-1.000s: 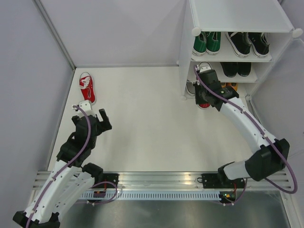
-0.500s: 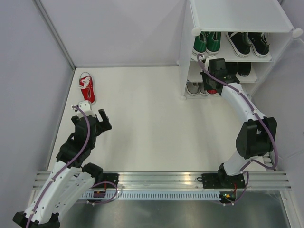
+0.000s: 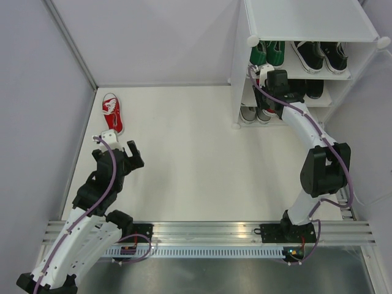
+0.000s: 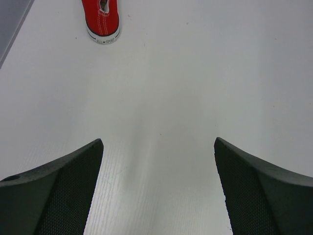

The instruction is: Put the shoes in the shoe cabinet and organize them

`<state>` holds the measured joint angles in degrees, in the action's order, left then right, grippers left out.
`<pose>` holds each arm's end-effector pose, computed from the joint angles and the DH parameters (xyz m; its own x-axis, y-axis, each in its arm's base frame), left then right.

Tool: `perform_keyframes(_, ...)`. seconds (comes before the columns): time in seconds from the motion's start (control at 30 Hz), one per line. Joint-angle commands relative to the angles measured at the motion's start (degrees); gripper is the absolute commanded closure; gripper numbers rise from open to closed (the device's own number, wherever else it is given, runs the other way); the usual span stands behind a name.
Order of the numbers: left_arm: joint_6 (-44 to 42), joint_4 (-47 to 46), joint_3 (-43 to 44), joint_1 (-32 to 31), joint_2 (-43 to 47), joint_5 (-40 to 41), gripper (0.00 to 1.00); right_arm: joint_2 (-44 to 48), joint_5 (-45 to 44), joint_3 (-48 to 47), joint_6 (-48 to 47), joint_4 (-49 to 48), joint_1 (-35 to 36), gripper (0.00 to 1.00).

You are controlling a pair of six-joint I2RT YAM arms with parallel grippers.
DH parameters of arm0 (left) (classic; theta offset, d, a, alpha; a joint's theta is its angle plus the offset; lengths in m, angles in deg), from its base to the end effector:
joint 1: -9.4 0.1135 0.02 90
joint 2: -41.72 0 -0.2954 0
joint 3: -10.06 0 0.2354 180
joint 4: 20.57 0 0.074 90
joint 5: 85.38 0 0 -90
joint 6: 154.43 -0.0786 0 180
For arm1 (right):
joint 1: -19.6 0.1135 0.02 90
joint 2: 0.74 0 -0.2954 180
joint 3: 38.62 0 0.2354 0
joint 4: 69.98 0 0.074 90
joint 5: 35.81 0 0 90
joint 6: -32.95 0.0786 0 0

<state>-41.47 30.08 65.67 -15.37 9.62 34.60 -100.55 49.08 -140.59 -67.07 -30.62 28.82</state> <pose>0.1182 -0.0113 0.2996 -0.3654 -0.2035 -0.9083 -0.1992 0.9703 -0.1373 0.4225 0.0615 0.3214 -0.5721 -0.2684 -0.7750 -0.1920 0.9625 -0.1916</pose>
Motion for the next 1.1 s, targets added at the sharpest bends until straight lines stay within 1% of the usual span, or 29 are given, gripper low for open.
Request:
perform_keyframes(0.0, -1.95, -2.04, -0.32, 0.17, 0.11, 0.52, 0.04, 2.6, -1.58, -1.84, -0.53, -4.56, -0.34, 0.51)
perform_keyframes(0.03, -1.95, -1.95, -0.32, 0.08, 0.1, 0.52, 0.04, 3.3, -1.92, -1.49, -0.35, -4.47, -0.34, 0.5)
perform_keyframes(0.07, -1.95, -2.04, -0.41, 0.16, 0.1, 0.61, 0.04, 4.18, -1.84, -1.05, -0.09, -4.56, -0.25, 0.45)
perform_keyframes(0.13, -1.95, -2.04, -0.41, 0.08, 0.11, 0.43, 0.04, 7.25, -1.32, 0.36, 0.88, -4.65, -0.25, 0.42)
perform_keyframes(0.17, -2.04, -2.13, -0.32, 0.16, 0.28, 0.43, 0.04, 9.61, -1.23, 1.06, 1.32, -4.91, -0.25, 0.38)
perform_keyframes(0.27, -2.04, -2.04, -0.41, 0.17, 0.19, 0.26, 0.04, 14.18, -1.14, 3.7, 2.99, -5.18, -0.25, 0.31)
perform_keyframes(0.4, -2.04, -2.13, -0.41, 0.08, 0.19, -0.01, 0.04, 18.86, -0.44, 8.17, 4.83, -7.71, -0.25, 0.26)
perform_keyframes(0.47, -2.04, -2.13, -0.32, 0.17, 0.19, -0.09, 0.04, 19.48, 0.0, 9.23, 5.27, -8.78, -0.25, 0.25)
perform_keyframes(0.57, -2.04, -2.04, -0.32, 0.16, 0.37, -0.18, 0.04, 19.39, 0.09, 8.97, 6.94, -6.94, -0.25, 0.25)
perform_keyframes(0.6, -1.96, -2.04, -0.41, 0.17, 0.46, -0.18, 0.04, 19.82, -0.43, 10.72, 7.38, -7.11, -0.25, 0.25)
perform_keyframes(0.67, -1.95, -2.13, -0.41, 0.17, 0.63, -0.18, 0.04, 21.92, -1.57, 14.14, 8.69, -10.7, -0.33, 0.23)
perform_keyframes(0.7, -1.87, -2.04, -0.41, 0.17, 0.72, -0.18, 0.04, 22.55, -2.36, 17.29, 9.4, -12.02, -0.34, 0.22)
perform_keyframes(0.77, -1.87, -2.22, -0.5, 0.17, 0.63, -0.27, 0.04, 23.6, -2.63, 19.69, 9.85, -14.92, -1.04, 0.16)
perform_keyframes(0.8, -2.04, -2.22, -0.41, 0.17, 0.63, -0.44, 0.04, 23.7, -1.33, 21.53, 12.37, -16.32, -2.34, 0.14)
perform_keyframes(0.93, -2.04, -2.22, -0.41, 0.08, 0.54, -0.97, 0.04, 23.43, 0.27, 24.18, 14.06, -19.05, -4.99, 0.1)
perform_keyframes(1.07, -2.13, -2.22, -0.5, 0.17, 0.54, -1.32, 0.04, 22.21, 3.42, 26.73, 15.29, -23.36, -6.4, 0.08)
